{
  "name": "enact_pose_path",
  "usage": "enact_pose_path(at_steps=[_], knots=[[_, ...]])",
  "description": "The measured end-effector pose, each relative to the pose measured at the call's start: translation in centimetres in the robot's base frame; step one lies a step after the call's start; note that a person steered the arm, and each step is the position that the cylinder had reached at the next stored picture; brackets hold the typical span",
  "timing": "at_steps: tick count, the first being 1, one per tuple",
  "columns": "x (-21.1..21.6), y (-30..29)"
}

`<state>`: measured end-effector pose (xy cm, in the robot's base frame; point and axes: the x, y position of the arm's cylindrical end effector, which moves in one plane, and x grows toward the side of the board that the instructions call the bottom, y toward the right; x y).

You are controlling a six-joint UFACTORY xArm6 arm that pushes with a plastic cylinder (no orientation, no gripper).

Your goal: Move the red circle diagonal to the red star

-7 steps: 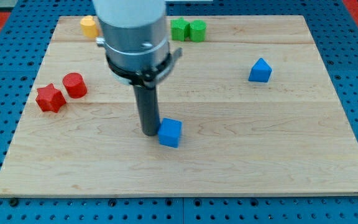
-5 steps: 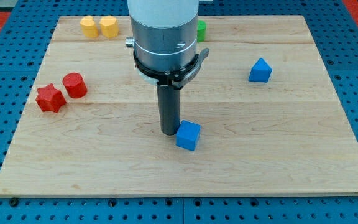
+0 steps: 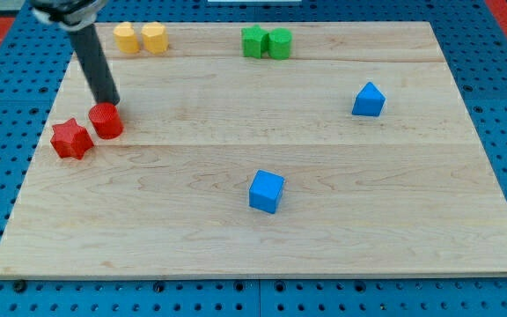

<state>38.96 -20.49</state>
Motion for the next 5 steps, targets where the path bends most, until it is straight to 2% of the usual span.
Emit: enact_pose_path(at_steps=[1,2,3,4,5], knots=[[2.1,1.7],[6.9,4.6],[1.5,8.1],[0.3,3.9],[3.3,0.5]])
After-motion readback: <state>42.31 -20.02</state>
